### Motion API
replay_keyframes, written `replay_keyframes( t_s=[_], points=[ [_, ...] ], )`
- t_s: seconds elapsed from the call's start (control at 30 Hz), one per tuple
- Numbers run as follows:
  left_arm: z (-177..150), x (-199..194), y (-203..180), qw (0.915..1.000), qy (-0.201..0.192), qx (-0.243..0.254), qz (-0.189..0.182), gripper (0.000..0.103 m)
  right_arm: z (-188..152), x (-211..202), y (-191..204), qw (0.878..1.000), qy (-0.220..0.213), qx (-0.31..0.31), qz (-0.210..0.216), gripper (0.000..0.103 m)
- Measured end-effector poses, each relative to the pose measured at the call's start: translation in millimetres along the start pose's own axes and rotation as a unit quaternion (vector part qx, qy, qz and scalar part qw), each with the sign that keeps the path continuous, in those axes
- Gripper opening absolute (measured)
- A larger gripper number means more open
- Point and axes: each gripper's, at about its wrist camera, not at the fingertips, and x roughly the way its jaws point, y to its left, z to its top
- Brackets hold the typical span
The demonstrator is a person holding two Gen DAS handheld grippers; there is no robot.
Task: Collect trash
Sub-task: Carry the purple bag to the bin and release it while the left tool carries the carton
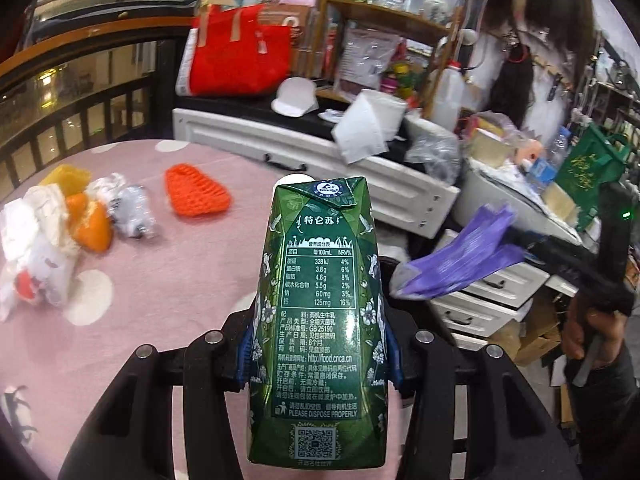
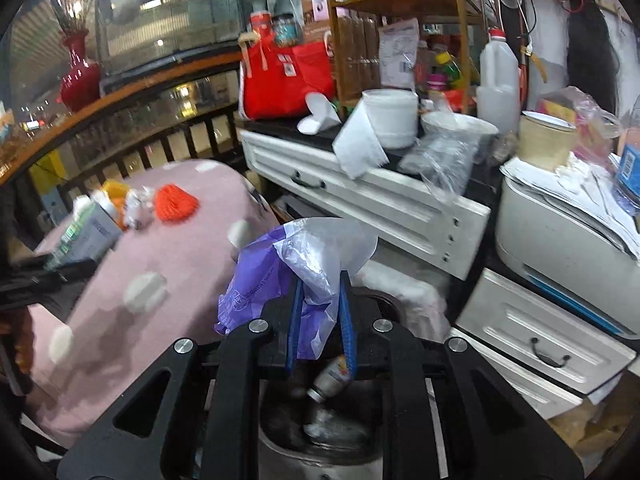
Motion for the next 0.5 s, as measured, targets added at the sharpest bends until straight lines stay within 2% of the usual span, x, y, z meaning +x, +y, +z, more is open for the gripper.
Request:
replay_keyframes(
  t_s=[0.1, 0.37, 0.5],
  points=[
    [1, 5, -23, 0.9996, -0.002, 0.008, -0.026, 0.048, -15, 20, -2, 0.998, 0.036, -0.026, -0.04, 0.018],
    [-5, 27, -64, 0.9978, 0.012, 0.024, -0.06, 0.048, -61, 96, 10, 0.985, 0.143, -0.082, -0.058, 0.018],
    [-11, 37, -71, 0.9973, 0.023, 0.019, -0.067, 0.048, -81, 131, 10, 0.978, 0.182, -0.082, -0.061, 0.02]
  ],
)
